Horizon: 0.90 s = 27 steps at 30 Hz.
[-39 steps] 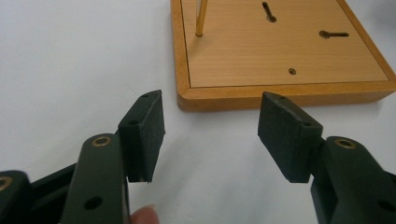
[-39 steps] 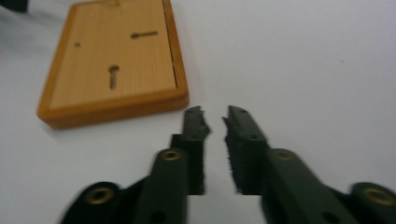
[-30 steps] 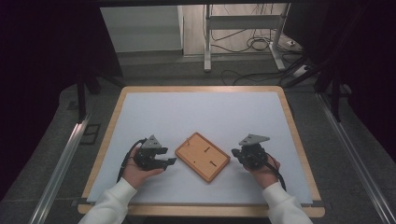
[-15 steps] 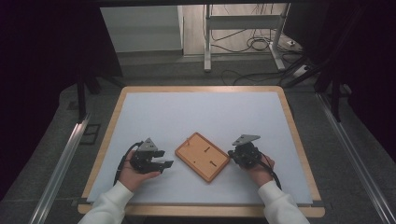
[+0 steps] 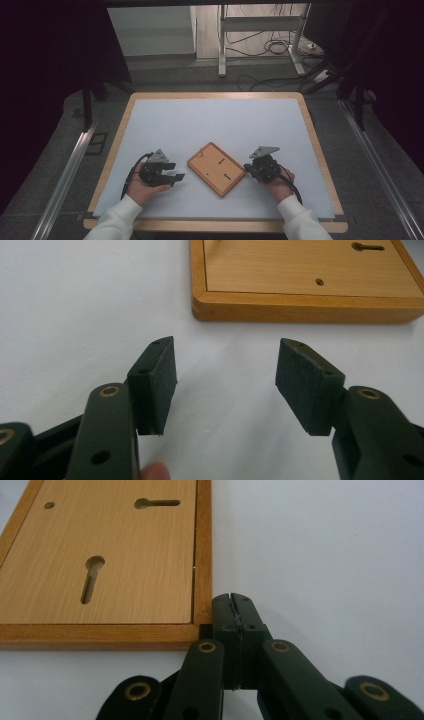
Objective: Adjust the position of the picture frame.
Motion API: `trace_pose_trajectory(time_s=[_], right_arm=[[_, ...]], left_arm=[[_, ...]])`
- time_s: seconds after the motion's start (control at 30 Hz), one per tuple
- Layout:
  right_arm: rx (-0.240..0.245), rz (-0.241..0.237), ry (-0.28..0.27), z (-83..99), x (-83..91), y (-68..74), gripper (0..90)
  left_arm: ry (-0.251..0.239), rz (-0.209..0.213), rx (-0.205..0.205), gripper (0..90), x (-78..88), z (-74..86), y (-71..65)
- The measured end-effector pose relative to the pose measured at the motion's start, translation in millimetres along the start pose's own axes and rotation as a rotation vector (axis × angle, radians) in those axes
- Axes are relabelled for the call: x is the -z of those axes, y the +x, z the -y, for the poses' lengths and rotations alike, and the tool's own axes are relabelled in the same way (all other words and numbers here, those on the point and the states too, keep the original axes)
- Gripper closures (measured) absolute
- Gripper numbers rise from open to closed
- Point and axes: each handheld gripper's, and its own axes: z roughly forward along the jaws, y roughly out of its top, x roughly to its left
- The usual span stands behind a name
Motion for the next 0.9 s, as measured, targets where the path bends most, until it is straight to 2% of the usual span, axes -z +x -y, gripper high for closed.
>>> trace_pose_trajectory(time_s=[0.23, 0.33, 0.6, 0.67, 0.9], right_arm=[[0.009, -0.009, 0.001, 4.6, 4.2, 12.7, 90.0], [0.045, -0.01, 0.003, 6.9, 6.9, 20.8, 90.0], [0.077, -0.036, 0.005, 9.5, 10.5, 33.4, 90.0], [0.107, -0.029, 0.005, 8.4, 12.8, 39.9, 90.0], [0.098, -0.045, 0.008, 9.4, 13.6, 41.2, 90.0]], left_arm=[[0.013, 0.011, -0.002, 41.7, -1.2, 0.5, -0.2], [0.014, 0.012, -0.005, 42.3, -1.3, 0.2, -0.3], [0.013, 0.008, 0.0, 42.1, -0.8, 0.7, 1.4], [0.017, 0.011, 0.0, 42.1, -1.3, 0.8, 1.4], [0.022, 0.012, -0.005, 41.9, -1.8, 0.8, 0.9]])
